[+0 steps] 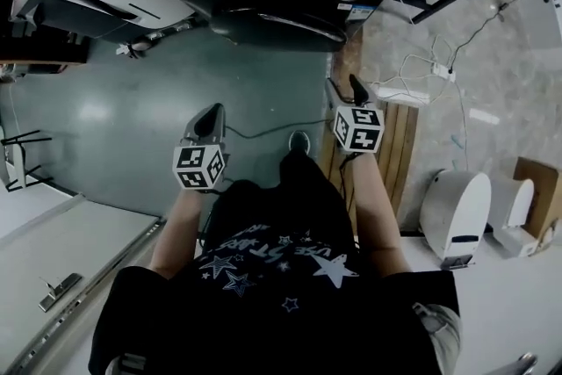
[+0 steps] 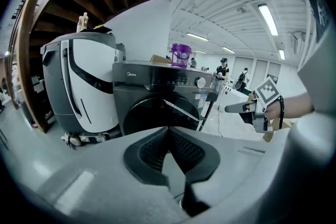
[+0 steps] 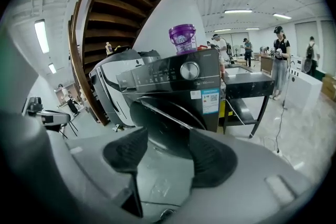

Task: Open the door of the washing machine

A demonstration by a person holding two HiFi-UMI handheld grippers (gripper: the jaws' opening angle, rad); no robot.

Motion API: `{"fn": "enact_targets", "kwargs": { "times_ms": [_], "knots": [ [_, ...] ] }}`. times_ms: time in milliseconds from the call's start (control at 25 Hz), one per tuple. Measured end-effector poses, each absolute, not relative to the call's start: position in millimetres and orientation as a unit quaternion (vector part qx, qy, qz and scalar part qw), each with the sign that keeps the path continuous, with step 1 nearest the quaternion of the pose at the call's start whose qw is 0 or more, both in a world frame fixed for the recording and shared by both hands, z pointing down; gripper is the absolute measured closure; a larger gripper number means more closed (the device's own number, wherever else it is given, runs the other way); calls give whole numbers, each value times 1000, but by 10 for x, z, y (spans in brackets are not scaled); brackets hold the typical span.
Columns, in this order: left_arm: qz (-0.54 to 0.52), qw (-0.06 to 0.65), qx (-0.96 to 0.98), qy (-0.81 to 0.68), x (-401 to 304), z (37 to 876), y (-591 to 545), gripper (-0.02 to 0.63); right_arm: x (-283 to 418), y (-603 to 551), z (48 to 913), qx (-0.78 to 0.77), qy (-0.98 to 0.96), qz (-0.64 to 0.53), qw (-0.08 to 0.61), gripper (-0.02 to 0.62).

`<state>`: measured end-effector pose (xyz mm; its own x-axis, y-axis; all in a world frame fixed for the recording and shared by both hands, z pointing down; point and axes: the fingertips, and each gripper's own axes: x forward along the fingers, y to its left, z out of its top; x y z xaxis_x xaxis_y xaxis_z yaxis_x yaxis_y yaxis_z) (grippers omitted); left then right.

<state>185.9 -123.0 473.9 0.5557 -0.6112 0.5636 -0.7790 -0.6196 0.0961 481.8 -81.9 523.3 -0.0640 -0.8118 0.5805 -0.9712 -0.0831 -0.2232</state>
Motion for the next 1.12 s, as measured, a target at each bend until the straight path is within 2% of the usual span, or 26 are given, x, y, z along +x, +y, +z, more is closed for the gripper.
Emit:
{"fn": "enact_targets", "kwargs": {
  "times_ms": [600, 800, 1120],
  "knots": [
    [248, 188, 847, -430, 2305, 5292, -1982, 594, 5318, -1944, 6146, 645, -682, 283, 195, 344],
    [230, 235, 839, -434, 2371, 5545, -2031, 594, 5379, -2156, 6379, 628, -698, 256, 231, 344],
    [244, 244, 835, -429, 2454, 5938, -2098, 594, 5382, -2428, 6627, 587, -726, 214, 287, 344]
  ]
}}
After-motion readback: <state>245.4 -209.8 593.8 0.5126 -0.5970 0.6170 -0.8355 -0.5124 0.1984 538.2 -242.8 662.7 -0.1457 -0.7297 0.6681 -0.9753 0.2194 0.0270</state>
